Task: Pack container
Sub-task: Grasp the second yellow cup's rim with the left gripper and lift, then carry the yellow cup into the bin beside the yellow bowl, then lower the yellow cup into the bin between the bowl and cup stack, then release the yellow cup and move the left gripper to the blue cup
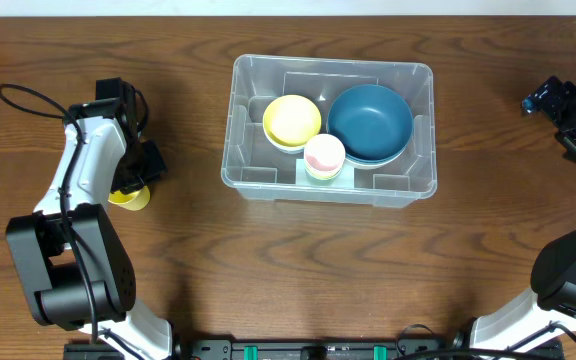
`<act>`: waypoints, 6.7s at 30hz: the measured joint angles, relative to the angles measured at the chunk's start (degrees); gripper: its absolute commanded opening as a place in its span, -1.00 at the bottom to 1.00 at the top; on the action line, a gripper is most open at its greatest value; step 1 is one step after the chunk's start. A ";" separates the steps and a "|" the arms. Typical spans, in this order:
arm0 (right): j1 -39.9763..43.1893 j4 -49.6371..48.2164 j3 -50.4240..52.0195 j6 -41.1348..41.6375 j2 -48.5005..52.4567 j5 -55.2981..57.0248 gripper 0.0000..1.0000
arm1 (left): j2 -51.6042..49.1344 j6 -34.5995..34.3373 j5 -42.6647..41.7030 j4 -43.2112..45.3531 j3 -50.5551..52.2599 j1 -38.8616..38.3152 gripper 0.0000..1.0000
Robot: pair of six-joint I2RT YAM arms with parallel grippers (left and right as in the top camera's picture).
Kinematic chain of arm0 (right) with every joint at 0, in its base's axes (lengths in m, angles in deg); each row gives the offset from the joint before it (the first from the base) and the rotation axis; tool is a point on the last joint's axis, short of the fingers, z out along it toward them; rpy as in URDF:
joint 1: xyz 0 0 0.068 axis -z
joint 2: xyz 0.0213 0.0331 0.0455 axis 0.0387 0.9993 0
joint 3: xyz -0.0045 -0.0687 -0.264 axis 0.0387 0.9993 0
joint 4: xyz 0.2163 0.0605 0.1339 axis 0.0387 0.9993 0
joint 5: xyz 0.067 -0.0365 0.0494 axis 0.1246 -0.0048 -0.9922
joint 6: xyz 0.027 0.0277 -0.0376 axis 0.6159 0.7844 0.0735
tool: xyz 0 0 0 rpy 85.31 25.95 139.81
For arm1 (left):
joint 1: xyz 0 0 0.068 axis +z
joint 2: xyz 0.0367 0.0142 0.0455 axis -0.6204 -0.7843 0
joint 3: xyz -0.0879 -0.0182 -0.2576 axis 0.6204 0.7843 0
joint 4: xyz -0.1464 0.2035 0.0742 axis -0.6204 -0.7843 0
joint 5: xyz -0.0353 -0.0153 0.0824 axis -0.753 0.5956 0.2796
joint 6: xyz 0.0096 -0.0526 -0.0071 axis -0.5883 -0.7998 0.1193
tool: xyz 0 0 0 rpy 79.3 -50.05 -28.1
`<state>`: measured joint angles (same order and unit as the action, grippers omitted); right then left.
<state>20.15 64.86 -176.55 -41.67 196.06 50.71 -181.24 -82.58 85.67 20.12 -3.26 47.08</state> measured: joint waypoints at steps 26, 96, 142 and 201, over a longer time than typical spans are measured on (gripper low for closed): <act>0.00 0.00 0.00 -0.02 0.00 0.00 0.98 | 22.93 7.89 -12.09 2.69 -8.72 -14.62 -0.88; 0.00 0.00 0.00 -0.02 0.00 0.00 0.99 | 5.64 11.67 -8.66 2.47 -9.07 -38.42 -0.88; 0.00 0.00 0.00 0.00 0.00 0.00 0.98 | -0.22 11.63 -6.60 5.38 -6.40 -38.45 -0.35; 0.00 0.00 0.00 0.00 0.00 0.00 0.99 | -12.70 17.44 6.60 10.71 -20.90 -1.55 -0.20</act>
<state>20.15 64.86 -176.55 -41.67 196.06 50.71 -193.94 -65.14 92.27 30.83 -24.16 45.52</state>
